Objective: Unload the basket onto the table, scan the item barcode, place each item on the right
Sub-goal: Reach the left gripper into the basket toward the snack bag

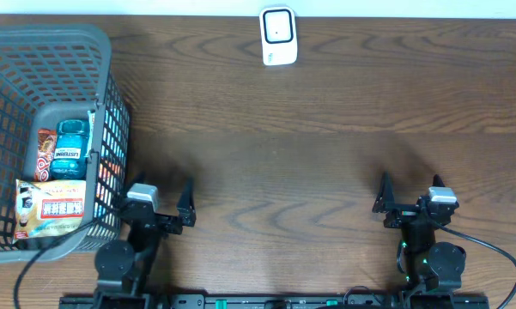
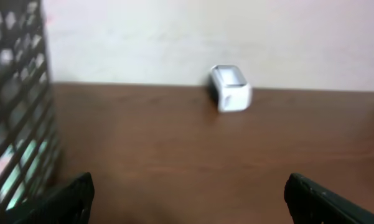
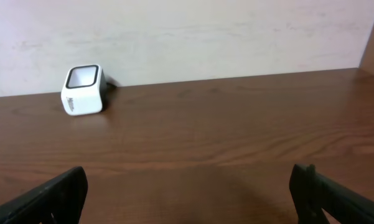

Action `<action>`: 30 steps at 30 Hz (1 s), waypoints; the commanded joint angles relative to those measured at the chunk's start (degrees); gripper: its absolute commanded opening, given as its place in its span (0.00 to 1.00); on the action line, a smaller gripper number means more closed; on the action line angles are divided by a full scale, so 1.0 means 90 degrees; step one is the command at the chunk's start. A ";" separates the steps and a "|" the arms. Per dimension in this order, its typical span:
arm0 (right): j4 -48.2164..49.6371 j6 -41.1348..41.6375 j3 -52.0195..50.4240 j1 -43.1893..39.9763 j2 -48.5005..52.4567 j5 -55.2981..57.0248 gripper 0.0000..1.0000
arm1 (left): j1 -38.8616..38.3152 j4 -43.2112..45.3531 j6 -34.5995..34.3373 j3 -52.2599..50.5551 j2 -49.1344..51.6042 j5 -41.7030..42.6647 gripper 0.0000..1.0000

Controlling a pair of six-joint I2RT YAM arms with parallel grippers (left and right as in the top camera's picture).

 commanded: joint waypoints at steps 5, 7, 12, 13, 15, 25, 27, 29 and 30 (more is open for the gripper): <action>-0.0022 -0.0061 -0.0007 -0.0119 -0.0041 -0.0032 0.99 | -0.0010 -0.0216 -0.0600 0.1919 0.1530 0.1583 0.98; -0.0022 -0.0061 -0.0007 -0.0119 -0.0041 -0.0032 0.99 | -0.0010 -0.0495 -0.0597 0.2487 0.2035 0.1744 0.98; -0.0022 -0.0061 -0.0007 -0.0119 -0.0041 -0.0032 0.99 | -0.0007 -0.2055 -0.0644 0.4568 0.3415 0.1761 0.98; -0.0022 -0.0061 -0.0007 -0.0119 -0.0041 -0.0032 0.99 | -0.0007 -0.2407 -0.0641 0.5020 0.3670 0.1761 0.98; -0.0022 -0.0061 -0.0007 -0.0119 -0.0041 -0.0032 0.99 | -0.0010 -0.2943 -0.0580 0.5765 0.4068 0.1766 0.98; -0.0022 -0.0058 -0.0007 -0.0119 -0.0041 -0.0032 0.99 | -0.0007 -0.3764 -0.0257 0.6691 0.4702 0.1615 0.98; -0.0022 -0.0061 -0.0007 -0.0119 -0.0041 -0.0034 0.99 | -0.0007 -0.3684 -0.0525 0.6759 0.4794 0.1069 0.98; -0.0022 -0.0061 -0.0007 -0.0119 -0.0041 -0.0034 0.99 | -0.0007 -0.3728 -0.0928 0.6951 0.4971 0.0114 0.98; -0.0022 -0.0061 -0.0007 -0.0119 -0.0041 -0.0032 0.99 | -0.0007 -0.3772 -0.1052 0.7048 0.5054 -0.0214 0.98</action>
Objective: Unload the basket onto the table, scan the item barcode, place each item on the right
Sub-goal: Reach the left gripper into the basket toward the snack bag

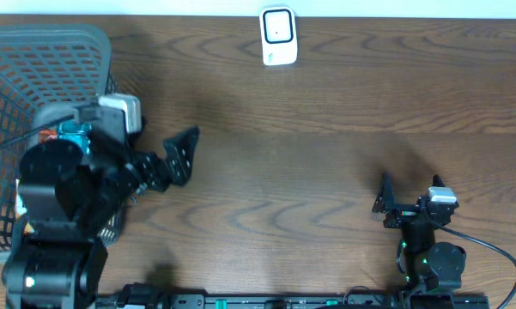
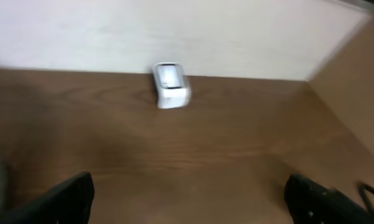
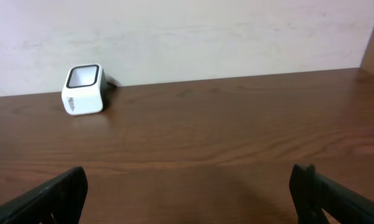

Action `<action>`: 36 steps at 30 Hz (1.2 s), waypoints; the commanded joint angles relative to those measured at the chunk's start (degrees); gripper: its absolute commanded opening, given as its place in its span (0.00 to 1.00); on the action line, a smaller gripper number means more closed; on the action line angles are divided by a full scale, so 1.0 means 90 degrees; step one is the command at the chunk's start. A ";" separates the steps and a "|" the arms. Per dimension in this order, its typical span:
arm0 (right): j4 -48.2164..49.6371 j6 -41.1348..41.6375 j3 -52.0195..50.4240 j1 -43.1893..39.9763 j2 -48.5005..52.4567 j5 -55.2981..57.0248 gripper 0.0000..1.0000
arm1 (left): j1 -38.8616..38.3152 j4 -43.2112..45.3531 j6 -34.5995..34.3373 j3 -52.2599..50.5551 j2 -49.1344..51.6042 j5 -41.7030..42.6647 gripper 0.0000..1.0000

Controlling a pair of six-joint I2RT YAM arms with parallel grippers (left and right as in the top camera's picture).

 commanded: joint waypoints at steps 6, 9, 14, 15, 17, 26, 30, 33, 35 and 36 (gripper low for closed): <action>-0.0022 -0.0061 -0.0007 -0.0119 -0.0041 -0.0019 0.99 | 0.0068 -0.0733 -0.0731 0.1836 0.1173 -0.2470 0.98; -0.0022 -0.0061 -0.0007 -0.0119 -0.0041 -0.0017 0.99 | 0.0291 -0.1137 -0.0758 0.2567 0.1676 -0.2837 0.98; -0.0022 -0.0061 -0.0007 -0.0119 -0.0041 -0.0017 0.99 | 0.1212 -0.1889 -0.1418 0.3553 0.2504 -0.3266 0.98; -0.0022 -0.0061 -0.0007 -0.0119 -0.0041 -0.0019 0.99 | 0.1464 -0.2004 -0.1617 0.3648 0.2620 -0.3266 0.98; -0.0022 -0.0061 -0.0007 -0.0119 -0.0039 -0.0017 0.99 | 0.2106 -0.2147 -0.1984 0.3674 0.2817 -0.3262 0.98; -0.0022 -0.0061 -0.0007 -0.0119 -0.0041 -0.0017 0.99 | 0.3589 -0.2650 -0.2249 0.3672 0.3602 -0.3150 0.98; -0.0022 -0.0061 -0.0007 -0.0119 -0.0041 -0.0017 0.99 | 0.3891 -0.3026 -0.2623 0.3672 0.4104 -0.3150 0.98; -0.0022 -0.0061 -0.0007 -0.0119 -0.0041 -0.0017 0.99 | 0.3983 -0.3169 -0.2708 0.3672 0.4546 -0.3152 0.98; -0.0022 -0.0061 -0.0007 -0.0119 -0.0041 -0.0017 0.99 | 0.3993 -0.3189 -0.2708 0.3653 0.4864 -0.3150 0.98; -0.0022 -0.0061 -0.0007 -0.0119 -0.0041 -0.0017 0.99 | 0.3993 -0.3189 -0.2708 0.3640 0.5076 -0.3152 0.98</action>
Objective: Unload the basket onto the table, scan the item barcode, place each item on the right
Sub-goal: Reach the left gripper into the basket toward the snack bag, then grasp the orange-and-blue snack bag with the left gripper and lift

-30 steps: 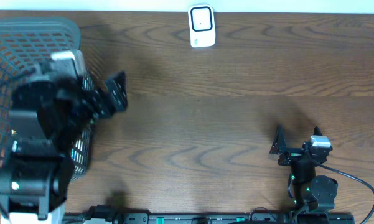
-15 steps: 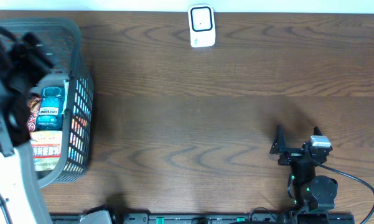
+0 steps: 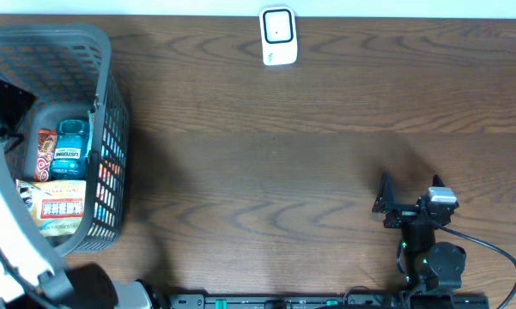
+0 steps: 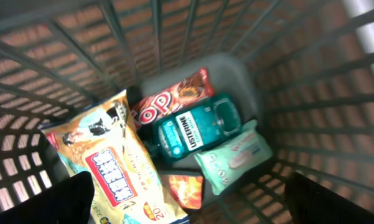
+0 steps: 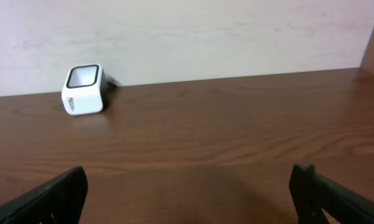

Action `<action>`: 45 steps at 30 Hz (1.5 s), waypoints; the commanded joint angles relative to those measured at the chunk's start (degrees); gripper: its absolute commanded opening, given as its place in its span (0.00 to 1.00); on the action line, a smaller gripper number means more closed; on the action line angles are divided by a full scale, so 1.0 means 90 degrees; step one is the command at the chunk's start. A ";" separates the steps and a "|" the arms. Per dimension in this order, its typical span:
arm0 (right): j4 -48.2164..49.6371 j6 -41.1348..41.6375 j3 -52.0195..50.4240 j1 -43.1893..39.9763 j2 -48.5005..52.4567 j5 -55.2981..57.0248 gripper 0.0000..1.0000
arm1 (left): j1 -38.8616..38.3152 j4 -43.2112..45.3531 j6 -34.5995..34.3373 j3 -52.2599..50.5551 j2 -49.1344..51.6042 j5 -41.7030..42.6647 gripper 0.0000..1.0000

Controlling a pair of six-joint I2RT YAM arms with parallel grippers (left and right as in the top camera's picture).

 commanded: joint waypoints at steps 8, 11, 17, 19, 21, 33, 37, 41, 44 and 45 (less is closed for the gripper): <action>-0.0022 -0.0061 -0.0007 -0.0119 -0.0041 -0.0017 0.99 | 0.0032 -0.0202 -0.0474 0.0017 0.1892 -0.0044 0.98; -0.0022 -0.0061 -0.0007 -0.0119 -0.0041 -0.0015 0.99 | 0.0034 -0.0503 -0.0750 0.0017 0.2293 -0.0036 0.98; -0.0022 -0.0061 -0.0007 -0.0119 -0.0039 -0.0015 0.99 | 0.0044 -0.0877 -0.1185 -0.0046 0.2698 -0.0070 0.98; -0.0022 -0.0061 -0.0007 -0.0119 -0.0041 -0.0017 0.99 | 0.0044 -0.0872 -0.1331 -0.0214 0.2701 -0.0240 0.98; -0.0022 -0.0061 -0.0007 -0.0119 -0.0041 -0.0015 0.99 | 0.0044 -0.0869 -0.1467 -0.0437 0.2701 -0.0432 0.98; -0.0022 -0.0061 -0.0007 -0.0119 -0.0041 -0.0015 0.99 | 0.0044 0.0194 -0.1690 -0.2220 0.2703 -0.0537 0.98; -0.0022 -0.0061 -0.0007 -0.0119 -0.0041 -0.0015 0.99 | 0.0044 0.0505 -0.1688 -0.2696 0.2703 -0.0537 0.54; -0.0022 -0.0061 -0.0007 -0.0119 -0.0039 -0.0017 0.99 | 0.0044 0.0423 -0.1656 -0.2744 0.2664 -0.0537 0.08; -0.0022 -0.0061 -0.0007 -0.0119 -0.0041 -0.0017 0.99 | 0.0044 0.0342 -0.1654 -0.2657 0.2480 -0.0537 0.07; -0.0022 -0.0061 -0.0007 -0.0119 -0.0041 -0.0015 0.99 | 0.0044 0.0296 -0.1630 -0.2582 0.2399 -0.0537 0.07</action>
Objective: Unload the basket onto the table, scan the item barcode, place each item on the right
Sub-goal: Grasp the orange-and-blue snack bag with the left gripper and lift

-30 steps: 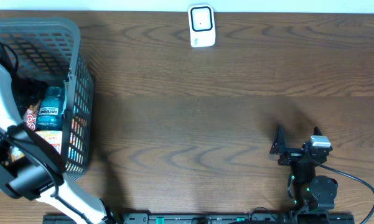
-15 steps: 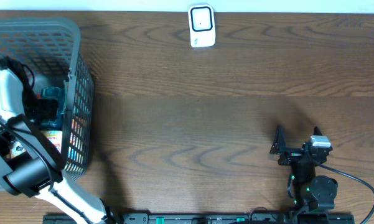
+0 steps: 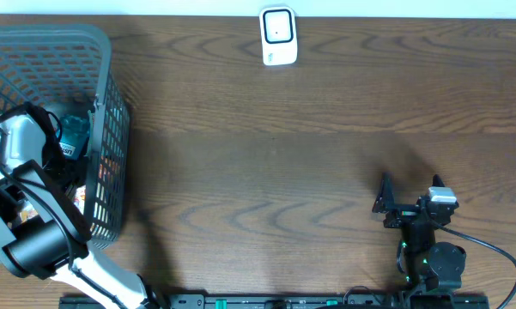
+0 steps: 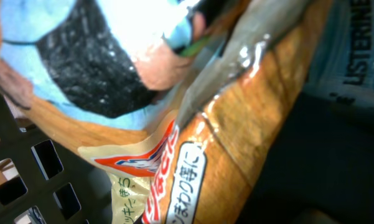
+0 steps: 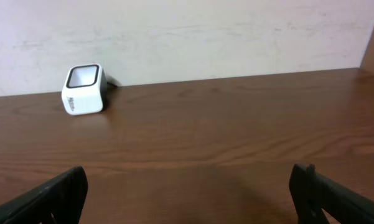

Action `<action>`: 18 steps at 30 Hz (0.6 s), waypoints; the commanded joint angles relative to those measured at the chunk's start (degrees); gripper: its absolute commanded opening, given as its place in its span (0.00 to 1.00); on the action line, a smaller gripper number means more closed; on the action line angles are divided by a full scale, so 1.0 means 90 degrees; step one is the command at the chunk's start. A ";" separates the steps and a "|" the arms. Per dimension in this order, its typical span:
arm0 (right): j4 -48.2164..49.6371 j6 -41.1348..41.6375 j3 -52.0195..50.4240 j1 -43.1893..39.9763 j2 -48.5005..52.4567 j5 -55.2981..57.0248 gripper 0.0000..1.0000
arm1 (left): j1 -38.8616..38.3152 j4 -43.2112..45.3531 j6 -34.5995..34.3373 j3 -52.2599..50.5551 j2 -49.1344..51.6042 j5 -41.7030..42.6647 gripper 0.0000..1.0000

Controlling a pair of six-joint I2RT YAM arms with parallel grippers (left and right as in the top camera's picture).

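Note:
My left arm [image 3: 21, 172] reaches down into the grey basket [image 3: 69, 39] at the table's left edge, and its gripper is hidden under the arm. A tan and orange snack packet [image 4: 236, 124] with Japanese print fills the left wrist view at very close range. No finger shows clearly, so the jaws' state is unclear. The teal Listerine bottle [image 4: 361, 43] lies just beyond the packet, and part of this bottle [image 3: 75, 136] shows from above. The white barcode scanner [image 3: 277, 36] stands at the table's far edge. My right gripper [image 3: 409, 196] rests open and empty at the front right.
The basket's mesh wall [image 4: 25, 174] sits close beside the packet. In the right wrist view the scanner [image 5: 83, 89] stands far left by the pale wall, with bare brown table [image 5: 236, 130] between it and the fingers.
My left gripper was high above the basket, looking down on all the items. It is now deep inside, pressed up against the snack packet. The right arm has not moved.
Both arms first rested at the front of the table with grippers open. The left arm then stood raised beside the basket, then over it with the packet, bottle and snacks in view. Now it is down inside at the packet. The right arm has stayed still.

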 commanded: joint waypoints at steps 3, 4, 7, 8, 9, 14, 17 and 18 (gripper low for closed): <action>-0.0019 -0.0061 -0.0007 -0.0119 -0.0041 -0.0017 0.99 | 0.0015 -0.0107 0.0046 0.0362 -0.0447 0.0209 0.08; -0.0019 -0.0061 -0.0007 -0.0119 -0.0041 -0.0015 0.99 | 0.0015 -0.0175 0.0046 0.0478 -0.0614 0.0209 0.08; -0.0019 -0.0061 -0.0007 -0.0119 -0.0041 -0.0015 0.99 | 0.0015 -0.0240 0.0095 0.0823 -0.1246 0.0257 0.07; -0.0019 -0.0061 -0.0007 -0.0119 -0.0041 -0.0015 0.99 | 0.0015 -0.0238 0.0090 0.0942 -0.1506 0.0267 0.08; -0.0019 -0.0061 -0.0007 -0.0119 -0.0041 -0.0015 0.99 | 0.0015 -0.0202 0.0087 0.1054 -0.1770 0.0284 0.07; -0.0019 -0.0061 -0.0007 -0.0119 -0.0041 -0.0015 0.99 | 0.0012 0.0430 0.0085 0.1217 -0.3206 0.0551 0.08; -0.0019 -0.0061 -0.0007 -0.0119 -0.0041 -0.0015 0.99 | -0.0012 0.0918 0.0085 0.1217 -0.3980 0.1090 0.07; -0.0019 -0.0061 -0.0007 -0.0119 -0.0041 -0.0015 0.99 | -0.0034 0.1078 0.0083 0.1217 -0.4235 0.1360 0.07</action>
